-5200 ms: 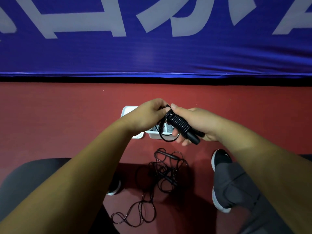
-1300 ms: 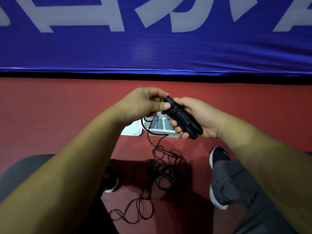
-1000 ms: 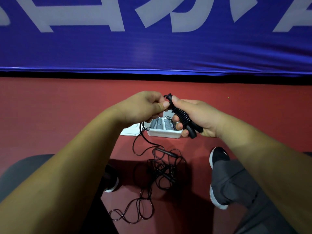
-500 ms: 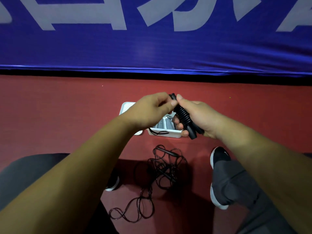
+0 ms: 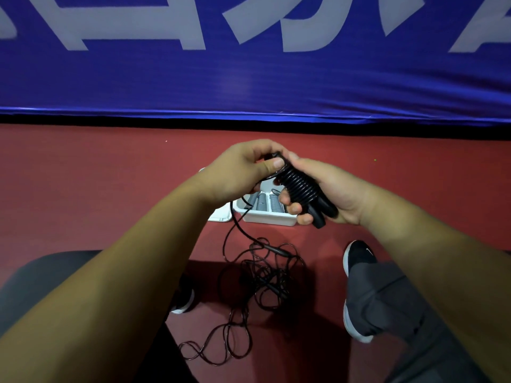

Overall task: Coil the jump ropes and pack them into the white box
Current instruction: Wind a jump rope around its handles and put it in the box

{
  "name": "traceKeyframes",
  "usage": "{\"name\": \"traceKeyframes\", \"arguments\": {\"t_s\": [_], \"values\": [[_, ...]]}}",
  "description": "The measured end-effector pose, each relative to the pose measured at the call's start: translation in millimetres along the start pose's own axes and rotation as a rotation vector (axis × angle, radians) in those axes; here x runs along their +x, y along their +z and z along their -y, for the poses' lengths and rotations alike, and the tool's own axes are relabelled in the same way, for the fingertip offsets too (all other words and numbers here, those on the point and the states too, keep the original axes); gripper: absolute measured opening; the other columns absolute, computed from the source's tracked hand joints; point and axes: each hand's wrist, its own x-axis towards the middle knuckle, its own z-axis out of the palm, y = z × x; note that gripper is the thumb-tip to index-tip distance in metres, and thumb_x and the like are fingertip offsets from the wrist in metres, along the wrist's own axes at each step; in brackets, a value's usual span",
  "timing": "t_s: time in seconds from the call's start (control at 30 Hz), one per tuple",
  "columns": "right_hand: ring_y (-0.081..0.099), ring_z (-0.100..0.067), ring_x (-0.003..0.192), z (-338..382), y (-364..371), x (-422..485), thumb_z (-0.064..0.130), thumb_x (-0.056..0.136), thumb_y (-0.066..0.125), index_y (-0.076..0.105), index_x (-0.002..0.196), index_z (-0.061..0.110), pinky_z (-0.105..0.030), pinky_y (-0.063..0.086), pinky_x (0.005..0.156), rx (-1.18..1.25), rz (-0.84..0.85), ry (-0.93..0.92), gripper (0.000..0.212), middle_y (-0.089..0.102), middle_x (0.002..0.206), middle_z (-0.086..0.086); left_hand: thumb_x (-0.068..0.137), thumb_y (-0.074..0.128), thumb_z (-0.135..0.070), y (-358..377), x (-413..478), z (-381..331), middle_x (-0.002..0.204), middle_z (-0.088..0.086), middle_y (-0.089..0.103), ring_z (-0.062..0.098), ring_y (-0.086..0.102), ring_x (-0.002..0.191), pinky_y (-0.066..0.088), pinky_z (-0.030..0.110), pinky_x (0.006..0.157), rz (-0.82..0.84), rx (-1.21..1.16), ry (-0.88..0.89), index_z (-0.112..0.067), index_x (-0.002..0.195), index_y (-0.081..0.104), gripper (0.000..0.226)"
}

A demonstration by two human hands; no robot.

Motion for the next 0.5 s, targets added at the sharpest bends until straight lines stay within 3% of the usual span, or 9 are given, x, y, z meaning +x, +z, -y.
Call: {"name": "traceKeyframes", "arguments": {"t_s": [0.1, 0.2, 0.27, 0.33, 0.37, 0.43, 0.5], "values": [[0.059, -0.022, 0.069, 2.7, -3.3, -0.2, 0.034, 0.096, 0.062, 0.057, 0.123, 0.005, -0.029, 0.046, 0.049, 0.072, 0.044, 0.003, 0.039, 0.066, 0.092, -0.018, 0.108, 0.057, -0.016, 1.2, 2.0, -0.8, 0.082, -0.013, 0.065, 0.003, 0.046, 0.058, 0.043, 0.022, 0.053, -0.090, 0.030, -0.022, -0.019, 0.115, 0.071, 0.016], [0.066, -0.023, 0.075, 1.9, -2.6, 1.2, 0.017, 0.096, 0.064, 0.058, 0.128, 0.002, -0.033, 0.054, 0.055, -0.005, -0.015, 0.004, 0.036, 0.072, 0.096, -0.018, 0.107, 0.057, -0.014, 2.2, 3.1, -1.0, 0.084, -0.012, 0.066, -0.002, 0.049, 0.056, 0.043, 0.020, 0.053, -0.114, 0.059, -0.034, -0.018, 0.114, 0.071, 0.016], [0.073, -0.026, 0.083, -0.3, -1.3, 2.7, 0.012, 0.102, 0.059, 0.059, 0.133, 0.006, -0.044, 0.062, 0.071, -0.082, -0.078, 0.014, 0.032, 0.075, 0.095, -0.014, 0.107, 0.058, -0.013, 3.8, 2.8, -2.5, 0.084, -0.012, 0.066, -0.004, 0.050, 0.055, 0.043, 0.021, 0.052, -0.115, 0.071, -0.040, -0.018, 0.113, 0.072, 0.016], [0.076, -0.031, 0.096, -1.6, -1.6, 2.5, 0.015, 0.104, 0.057, 0.062, 0.132, 0.014, -0.059, 0.058, 0.094, -0.138, -0.097, 0.033, 0.029, 0.076, 0.097, -0.011, 0.106, 0.058, -0.014, 4.7, 2.7, -2.0, 0.084, -0.010, 0.067, -0.001, 0.049, 0.055, 0.043, 0.023, 0.051, -0.112, 0.064, -0.052, -0.018, 0.111, 0.072, 0.015], [0.076, -0.032, 0.100, -1.5, -1.7, 2.0, 0.017, 0.104, 0.057, 0.064, 0.131, 0.017, -0.062, 0.056, 0.097, -0.155, -0.095, 0.043, 0.027, 0.077, 0.099, -0.010, 0.106, 0.058, -0.015, 5.0, 2.4, -1.6, 0.086, -0.009, 0.068, 0.000, 0.050, 0.057, 0.044, 0.024, 0.052, -0.110, 0.065, -0.055, -0.019, 0.111, 0.072, 0.015], [0.077, -0.034, 0.101, -0.7, -0.8, 1.1, 0.020, 0.104, 0.061, 0.066, 0.130, 0.019, -0.060, 0.061, 0.089, -0.140, -0.086, 0.060, 0.026, 0.078, 0.101, -0.010, 0.107, 0.058, -0.017, 5.6, 2.4, -0.2, 0.090, -0.008, 0.070, 0.000, 0.052, 0.060, 0.045, 0.024, 0.054, -0.110, 0.081, -0.058, -0.021, 0.111, 0.072, 0.015], [0.076, -0.028, 0.085, -0.7, 2.1, 0.6, 0.024, 0.102, 0.067, 0.067, 0.127, 0.019, -0.042, 0.062, 0.066, -0.145, -0.093, 0.061, 0.026, 0.078, 0.101, -0.009, 0.107, 0.058, -0.018, 6.0, 2.6, -0.5, 0.093, -0.007, 0.070, -0.001, 0.053, 0.061, 0.046, 0.023, 0.056, -0.118, 0.100, -0.049, -0.021, 0.111, 0.072, 0.015]]}}
